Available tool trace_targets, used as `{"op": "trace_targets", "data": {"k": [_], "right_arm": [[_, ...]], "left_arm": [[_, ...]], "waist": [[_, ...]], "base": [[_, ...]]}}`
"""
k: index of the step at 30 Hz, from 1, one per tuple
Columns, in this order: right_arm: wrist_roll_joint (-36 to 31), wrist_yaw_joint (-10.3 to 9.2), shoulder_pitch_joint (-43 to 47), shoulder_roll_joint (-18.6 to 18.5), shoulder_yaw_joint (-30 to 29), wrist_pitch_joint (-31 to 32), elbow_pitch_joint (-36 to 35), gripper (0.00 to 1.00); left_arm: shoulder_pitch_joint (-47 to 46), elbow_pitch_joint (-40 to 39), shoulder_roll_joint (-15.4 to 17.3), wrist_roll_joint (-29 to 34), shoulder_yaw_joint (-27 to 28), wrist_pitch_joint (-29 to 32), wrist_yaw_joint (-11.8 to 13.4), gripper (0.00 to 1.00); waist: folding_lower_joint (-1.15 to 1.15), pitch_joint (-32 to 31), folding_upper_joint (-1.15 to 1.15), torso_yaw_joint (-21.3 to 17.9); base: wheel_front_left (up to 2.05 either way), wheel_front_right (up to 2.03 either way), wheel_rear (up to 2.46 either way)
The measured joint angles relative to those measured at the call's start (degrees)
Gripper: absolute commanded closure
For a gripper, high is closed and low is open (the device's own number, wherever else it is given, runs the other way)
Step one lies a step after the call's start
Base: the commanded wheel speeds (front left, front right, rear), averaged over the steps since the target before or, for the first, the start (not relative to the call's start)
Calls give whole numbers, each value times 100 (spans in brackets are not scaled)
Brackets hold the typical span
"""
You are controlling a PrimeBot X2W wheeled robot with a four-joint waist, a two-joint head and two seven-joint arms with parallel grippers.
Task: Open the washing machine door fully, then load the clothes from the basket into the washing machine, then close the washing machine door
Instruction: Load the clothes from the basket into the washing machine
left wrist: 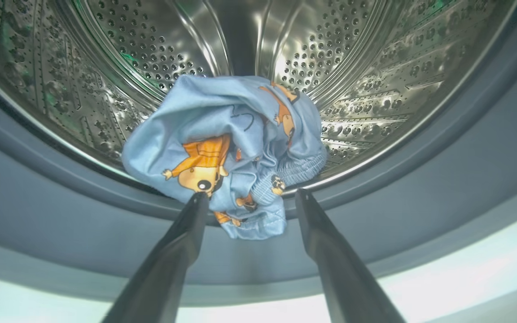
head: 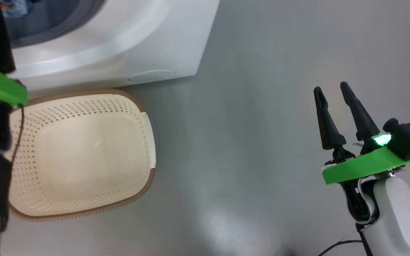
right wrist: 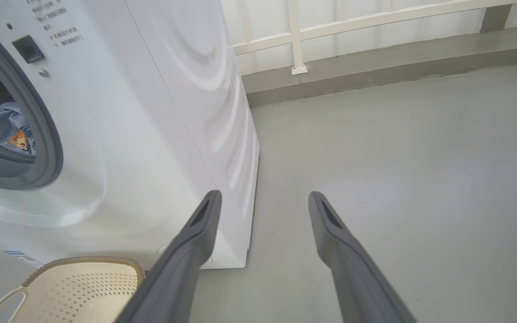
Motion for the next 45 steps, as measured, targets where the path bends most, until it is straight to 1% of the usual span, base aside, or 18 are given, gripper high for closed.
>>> {"op": "trace_targets", "data": {"k": [8,13,17,22,31,35,45], "right_arm": [[-1,0,188,-130,-51,0,29,0],[-1,0,370,-209,-63,0,65,0],[-1,0,514,-292,-69,0,110,0],[0,0,740,-332,-67,0,154,0],[18,0,1120,-449,-45,0,199,0],[47,0,1293,-470,-79,0,197,0],[53,0,1580,-490,-210,0,156,0]], "left_arm": [[1142,-811,-335,364,554,1,0,0],[1864,-1226,-544,481,846,1,0,0],[2379,-1488,-677,612,1009,1,0,0],[2937,-1734,-821,722,1080,1,0,0],[3784,-2137,-985,876,1192,1,0,0],[4106,-2270,-1005,1018,1287,1,0,0],[4609,-2706,-1059,1078,1376,1,0,0]], "waist": [[0,-327,0,129],[0,-581,0,213],[0,-806,0,280],[0,-1117,0,358],[0,-1647,0,463],[0,-1847,0,489],[0,-2102,0,554]], "base": [[0,0,0],[0,0,0],[0,0,0],[0,0,0],[0,0,0],[0,0,0],[0,0,0]]}}
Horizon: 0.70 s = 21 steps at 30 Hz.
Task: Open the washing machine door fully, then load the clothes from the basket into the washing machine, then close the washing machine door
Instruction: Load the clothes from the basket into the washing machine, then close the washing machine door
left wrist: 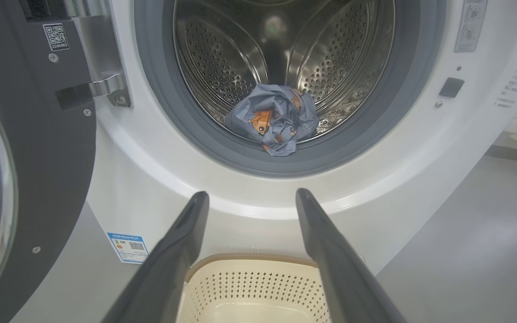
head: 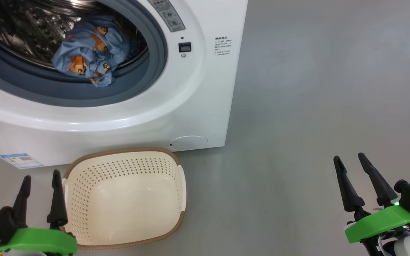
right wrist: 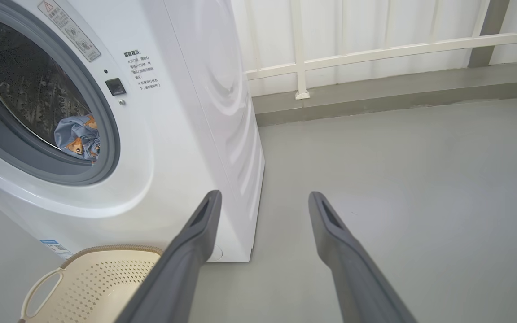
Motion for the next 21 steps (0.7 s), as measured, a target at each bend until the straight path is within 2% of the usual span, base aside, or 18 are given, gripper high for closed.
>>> {"op": "trace_targets", "data": {"k": [21], "right_arm": [[-1,0,97,14,-102,0,-36,0]], "left_arm": [[261,-230,-77,40,90,0,0,0]], "waist": [[0,-64,0,-16]], "base": [[0,0,0]]}}
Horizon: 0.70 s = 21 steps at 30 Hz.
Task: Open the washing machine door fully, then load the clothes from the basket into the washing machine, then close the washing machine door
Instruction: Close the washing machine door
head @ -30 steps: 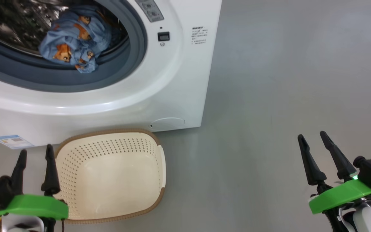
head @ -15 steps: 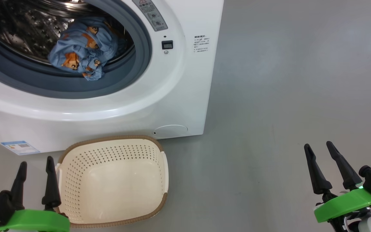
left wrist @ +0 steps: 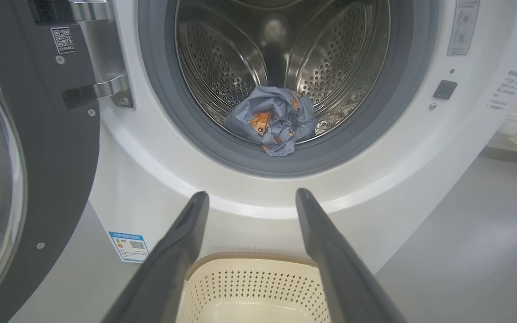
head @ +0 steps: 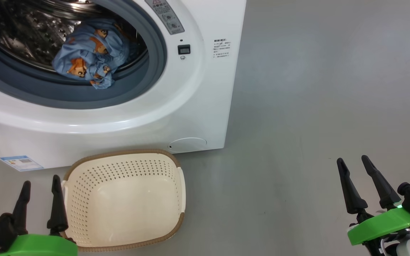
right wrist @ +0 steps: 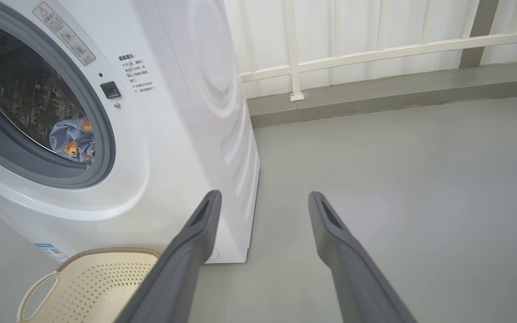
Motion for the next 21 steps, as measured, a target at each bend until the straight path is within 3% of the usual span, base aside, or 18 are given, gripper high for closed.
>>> {"op": "trace_targets", "data": {"k": [7,21], "right_arm": [[0,0,0,12,-4,0,-1,0],[-1,0,0,11,-10,0,0,0]], "left_arm": [[-1,-1,2,0,0,0,0,0],[-1,-34,5,-29,-69,0,0,0]], "waist": [[0,7,0,-13],[0,-22,0,-1]], "base": [[-38,38,0],[-112,112,0]]}}
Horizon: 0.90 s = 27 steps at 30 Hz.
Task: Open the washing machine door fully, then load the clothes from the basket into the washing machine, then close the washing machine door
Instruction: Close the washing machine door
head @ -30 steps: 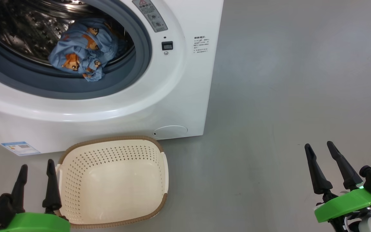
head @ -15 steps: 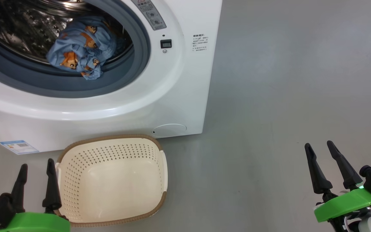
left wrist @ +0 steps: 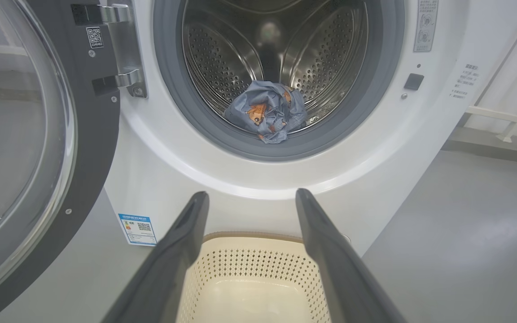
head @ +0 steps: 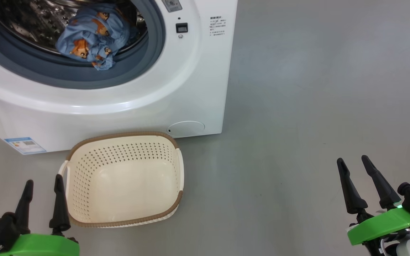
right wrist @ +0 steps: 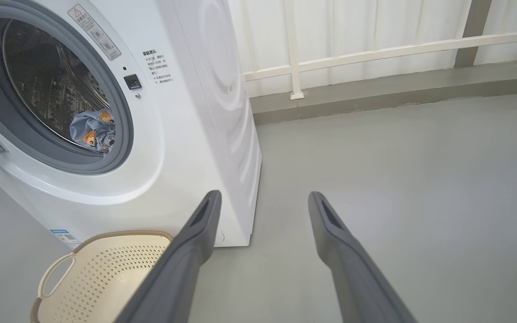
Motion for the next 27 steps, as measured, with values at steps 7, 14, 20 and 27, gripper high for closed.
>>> {"op": "trace_targets", "data": {"k": [7,14,20,27], "right_arm": [[1,0,0,-5,1,0,2,0],[0,0,0,-54,94,0,4,0],[1,0,0,-131,211,0,9,0],[2,0,-1,-249,425,0,32,0]], "left_arm": [[0,-8,0,0,-27,0,0,0],[2,22,-57,-43,-18,0,0,0],[58,26,-164,-80,37,0,0,0],[255,19,-268,-96,124,0,0,0]], "waist": [[0,-23,0,25],[0,-63,0,210],[0,-103,0,465],[0,-169,0,1046]], "base": [[-11,11,0],[0,0,0],[0,0,0],[0,0,0]]}}
